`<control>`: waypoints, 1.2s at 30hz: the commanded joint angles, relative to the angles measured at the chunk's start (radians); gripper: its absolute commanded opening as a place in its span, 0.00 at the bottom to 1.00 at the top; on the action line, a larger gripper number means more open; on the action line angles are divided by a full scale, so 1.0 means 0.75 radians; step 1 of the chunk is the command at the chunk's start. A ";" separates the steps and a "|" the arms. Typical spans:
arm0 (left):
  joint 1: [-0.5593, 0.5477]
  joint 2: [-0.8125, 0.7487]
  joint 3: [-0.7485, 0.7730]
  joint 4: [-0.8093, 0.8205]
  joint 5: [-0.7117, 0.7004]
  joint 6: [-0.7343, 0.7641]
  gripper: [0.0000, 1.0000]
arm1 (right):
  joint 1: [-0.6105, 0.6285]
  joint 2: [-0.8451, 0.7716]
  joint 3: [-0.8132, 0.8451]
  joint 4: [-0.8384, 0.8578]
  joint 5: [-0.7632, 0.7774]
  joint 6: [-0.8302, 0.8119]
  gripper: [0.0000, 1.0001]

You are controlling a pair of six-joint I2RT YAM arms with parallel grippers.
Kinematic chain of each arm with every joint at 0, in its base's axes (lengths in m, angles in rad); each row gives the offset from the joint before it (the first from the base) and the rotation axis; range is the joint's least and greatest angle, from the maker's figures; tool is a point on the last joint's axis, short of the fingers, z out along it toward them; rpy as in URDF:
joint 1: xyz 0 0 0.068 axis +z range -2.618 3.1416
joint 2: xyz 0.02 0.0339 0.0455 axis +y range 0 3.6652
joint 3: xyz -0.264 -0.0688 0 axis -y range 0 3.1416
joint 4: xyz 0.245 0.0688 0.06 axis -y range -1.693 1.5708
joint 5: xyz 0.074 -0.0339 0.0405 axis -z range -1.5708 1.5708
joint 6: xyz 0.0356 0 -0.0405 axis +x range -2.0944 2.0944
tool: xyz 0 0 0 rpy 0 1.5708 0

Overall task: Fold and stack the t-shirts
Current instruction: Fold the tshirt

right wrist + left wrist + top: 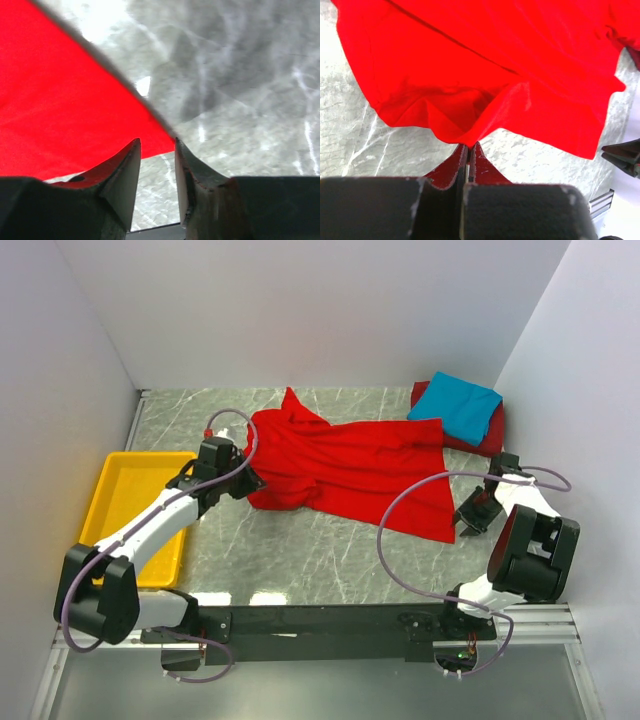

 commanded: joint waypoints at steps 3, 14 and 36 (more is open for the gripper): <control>0.005 -0.058 0.017 0.004 0.013 -0.016 0.00 | -0.018 -0.067 -0.038 0.019 0.096 0.018 0.38; 0.005 -0.076 0.040 -0.039 0.018 -0.018 0.00 | -0.024 -0.014 -0.071 0.060 0.071 0.028 0.30; 0.003 -0.098 0.028 -0.070 0.016 -0.020 0.00 | 0.009 -0.084 -0.175 0.111 0.018 0.054 0.33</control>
